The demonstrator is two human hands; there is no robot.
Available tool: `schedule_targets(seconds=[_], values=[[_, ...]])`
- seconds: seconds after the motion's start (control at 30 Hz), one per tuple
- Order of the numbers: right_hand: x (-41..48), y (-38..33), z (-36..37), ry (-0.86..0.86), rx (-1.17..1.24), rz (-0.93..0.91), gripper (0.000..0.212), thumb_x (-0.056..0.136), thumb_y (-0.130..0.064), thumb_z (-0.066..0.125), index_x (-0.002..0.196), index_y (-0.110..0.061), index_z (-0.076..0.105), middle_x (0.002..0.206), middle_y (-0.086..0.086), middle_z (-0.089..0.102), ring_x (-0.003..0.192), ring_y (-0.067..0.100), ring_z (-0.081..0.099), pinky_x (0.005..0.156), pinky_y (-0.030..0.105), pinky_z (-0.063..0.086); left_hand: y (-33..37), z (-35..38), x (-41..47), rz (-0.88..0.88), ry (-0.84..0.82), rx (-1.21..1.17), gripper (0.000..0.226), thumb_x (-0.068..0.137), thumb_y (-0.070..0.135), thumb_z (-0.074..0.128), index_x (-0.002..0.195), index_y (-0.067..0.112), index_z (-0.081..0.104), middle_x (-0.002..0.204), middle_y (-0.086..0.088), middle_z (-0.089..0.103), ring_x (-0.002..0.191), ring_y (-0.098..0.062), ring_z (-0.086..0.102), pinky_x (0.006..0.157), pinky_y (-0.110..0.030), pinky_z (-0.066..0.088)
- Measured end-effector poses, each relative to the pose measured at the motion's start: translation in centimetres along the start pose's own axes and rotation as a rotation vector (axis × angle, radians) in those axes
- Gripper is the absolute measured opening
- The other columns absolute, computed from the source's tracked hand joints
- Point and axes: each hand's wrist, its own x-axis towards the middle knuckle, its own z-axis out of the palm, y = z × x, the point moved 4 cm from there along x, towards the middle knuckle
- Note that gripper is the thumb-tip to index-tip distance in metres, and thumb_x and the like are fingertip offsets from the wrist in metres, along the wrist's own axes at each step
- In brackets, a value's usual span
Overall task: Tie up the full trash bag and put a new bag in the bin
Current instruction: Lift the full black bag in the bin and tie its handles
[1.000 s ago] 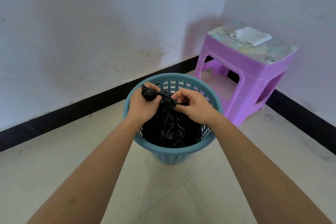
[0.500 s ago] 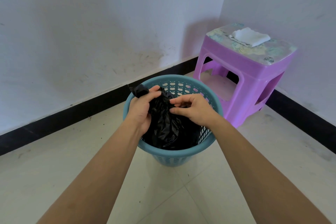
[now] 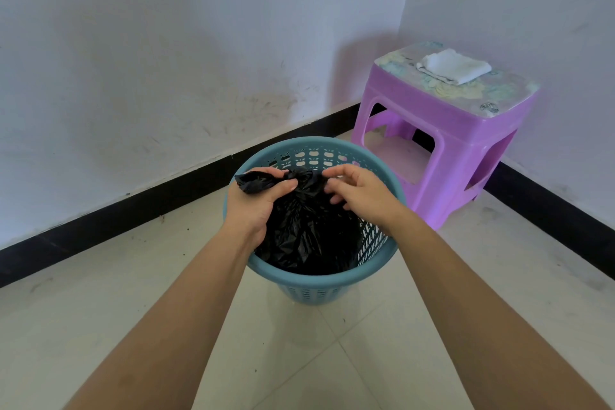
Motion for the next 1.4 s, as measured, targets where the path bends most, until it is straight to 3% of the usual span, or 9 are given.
schedule_targets(seconds=[0.23, 0.47, 0.67, 0.87, 0.97, 1.03, 1.1, 1.27, 1.4], values=[[-0.5, -1.7, 0.5, -0.017, -0.039, -0.269, 0.019, 0.094, -0.019, 0.066, 0.104, -0.036, 0.068, 0.076, -0.024, 0.063, 0.067, -0.003, 0.054, 0.070, 0.011, 0.045, 0.8, 1.0, -0.4, 0.060, -0.133, -0.004, 0.018, 0.069, 0.002, 0.084, 0.079, 0.014, 0.075, 0.106, -0.014, 0.075, 0.107, -0.029, 0.069, 0.100, -0.049, 0.051], [0.1, -1.6, -0.6, 0.253, -0.525, -0.368, 0.008, 0.092, -0.034, 0.061, 0.098, -0.031, 0.065, 0.094, -0.009, 0.061, 0.085, 0.014, 0.060, 0.078, 0.037, 0.050, 1.6, 2.7, -0.4, -0.079, -0.187, -0.135, 0.026, 0.101, 0.024, 0.053, 0.122, 0.015, 0.063, 0.111, -0.004, 0.075, 0.111, -0.020, 0.068, 0.098, -0.038, 0.050], [-0.4, -0.3, -1.2, 0.232, -0.903, -0.285, 0.012, 0.097, -0.032, 0.048, 0.105, -0.028, 0.057, 0.111, -0.009, 0.060, 0.103, 0.021, 0.059, 0.070, 0.031, 0.035, 1.8, 0.8, 0.2, -0.109, 0.096, -0.020, 0.025, 0.106, 0.021, 0.042, 0.119, 0.008, 0.058, 0.059, -0.002, 0.047, 0.062, -0.015, 0.057, 0.074, -0.031, 0.058], [-0.5, -0.9, -0.6, 0.240, -0.747, -0.230, 0.016, 0.098, -0.026, 0.042, 0.110, -0.025, 0.052, 0.112, -0.001, 0.061, 0.098, 0.028, 0.058, 0.081, 0.040, 0.046, 1.9, 0.8, 0.5, -0.243, 0.155, 0.024, 0.009, 0.101, 0.007, 0.042, 0.109, 0.007, 0.047, 0.055, 0.001, 0.033, 0.038, -0.009, 0.036, 0.052, -0.029, 0.048], [-0.8, -0.8, 0.0, 0.246, -0.488, -0.214, 0.010, 0.099, -0.024, 0.041, 0.106, -0.027, 0.048, 0.098, 0.000, 0.064, 0.087, 0.024, 0.059, 0.080, 0.041, 0.049, 2.0, 0.3, 0.8, -0.076, 0.141, 0.384, 0.049, 0.097, 0.029, 0.053, 0.139, 0.010, 0.036, 0.091, -0.006, 0.063, 0.076, -0.015, 0.064, 0.078, -0.037, 0.054], [-0.8, -0.9, -0.1, 0.289, -0.317, -0.194, 0.011, 0.100, -0.022, 0.041, 0.105, -0.030, 0.047, 0.084, -0.001, 0.063, 0.071, 0.018, 0.057, 0.067, 0.034, 0.047, 1.6, 0.4, 0.8, 0.045, 0.079, 0.601, 0.072, 0.093, 0.052, 0.050, 0.153, 0.027, 0.020, 0.138, -0.008, 0.052, 0.126, -0.025, 0.051, 0.108, -0.047, 0.040], [-0.6, -1.1, -0.9, 0.383, -0.113, -0.177, 0.012, 0.101, -0.021, 0.042, 0.106, -0.030, 0.048, 0.080, 0.001, 0.061, 0.061, 0.013, 0.052, 0.061, 0.028, 0.043, 1.0, 0.6, 1.0, 0.037, 0.009, 0.648, 0.082, 0.084, 0.073, 0.038, 0.154, 0.037, 0.016, 0.153, -0.008, 0.037, 0.143, -0.029, 0.032, 0.117, -0.051, 0.026], [-0.1, -1.7, 0.3, 0.459, 0.221, -0.224, 0.015, 0.100, -0.031, 0.045, 0.111, -0.026, 0.055, 0.102, 0.004, 0.067, 0.091, 0.019, 0.063, 0.089, 0.041, 0.052, 0.4, 2.0, 0.4, -0.106, -0.070, 0.521, 0.070, 0.092, 0.073, 0.028, 0.153, 0.039, 0.024, 0.158, 0.007, 0.034, 0.145, -0.018, 0.031, 0.119, -0.040, 0.022], [1.0, -0.6, 1.5, 0.350, -0.057, -0.212, 0.030, 0.099, -0.053, 0.036, 0.118, -0.041, 0.056, 0.114, -0.017, 0.064, 0.120, 0.010, 0.054, 0.107, 0.044, 0.039, 0.7, 2.7, 0.8, 0.019, 0.019, 0.444, 0.045, 0.101, 0.046, 0.038, 0.142, 0.030, 0.047, 0.140, 0.010, 0.054, 0.128, -0.011, 0.049, 0.109, -0.032, 0.034]])
